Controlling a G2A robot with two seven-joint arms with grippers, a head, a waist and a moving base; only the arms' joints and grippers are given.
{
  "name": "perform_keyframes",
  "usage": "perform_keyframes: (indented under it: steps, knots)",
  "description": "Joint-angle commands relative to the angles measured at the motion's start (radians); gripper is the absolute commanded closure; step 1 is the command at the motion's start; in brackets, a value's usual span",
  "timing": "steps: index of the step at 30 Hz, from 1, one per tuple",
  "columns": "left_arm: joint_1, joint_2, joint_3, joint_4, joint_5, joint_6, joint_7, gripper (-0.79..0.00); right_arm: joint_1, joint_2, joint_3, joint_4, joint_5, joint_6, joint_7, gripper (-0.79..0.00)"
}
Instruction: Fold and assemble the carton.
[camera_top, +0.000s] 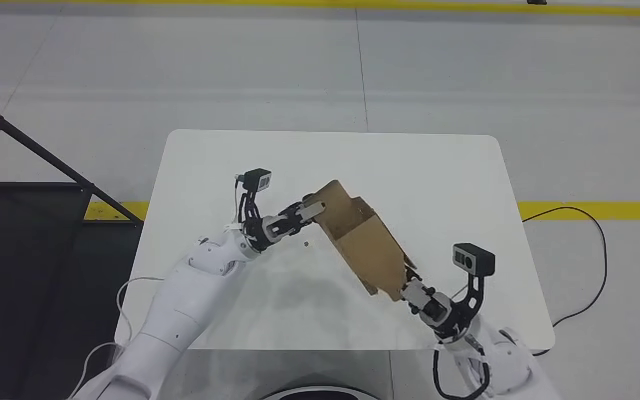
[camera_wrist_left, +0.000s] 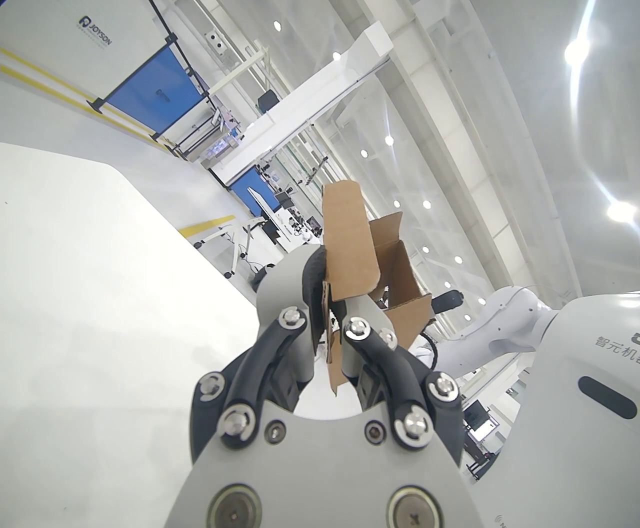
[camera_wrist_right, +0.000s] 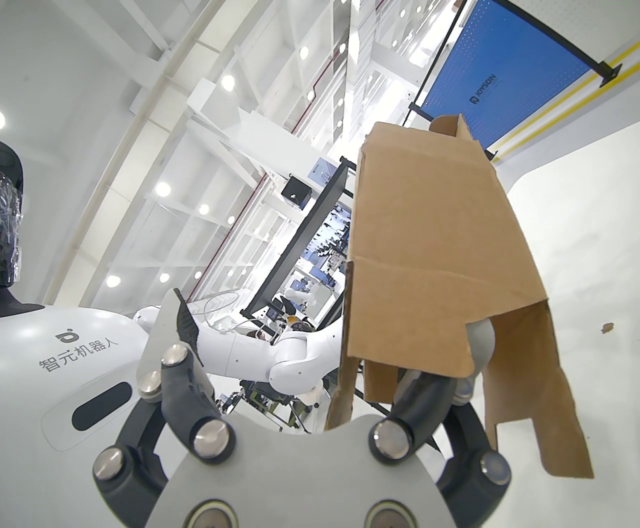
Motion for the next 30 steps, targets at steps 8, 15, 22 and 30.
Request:
perform_keyframes:
  steps: [8, 15, 22, 30]
  knots:
    - [0.005, 0.004, 0.0, -0.006, -0.007, 0.0, 0.0, 0.0, -0.011, 0.0, 0.014, 0.001, 0.0, -0.003, -0.013, -0.785]
    - [0.003, 0.004, 0.003, -0.01, -0.02, 0.0, 0.0, 0.0, -0.004, 0.0, 0.009, 0.002, -0.023, 0.015, 0.004, -0.785]
    - [-0.006, 0.0, 0.012, 0.004, -0.03, 0.0, 0.0, 0.0, -0.01, -0.003, 0.007, -0.014, -0.109, 0.023, -0.03, -0.785]
    - [-0.022, -0.008, 0.015, 0.048, -0.049, 0.0, 0.0, 0.0, -0.027, -0.006, 0.002, -0.036, -0.202, -0.02, -0.067, -0.785]
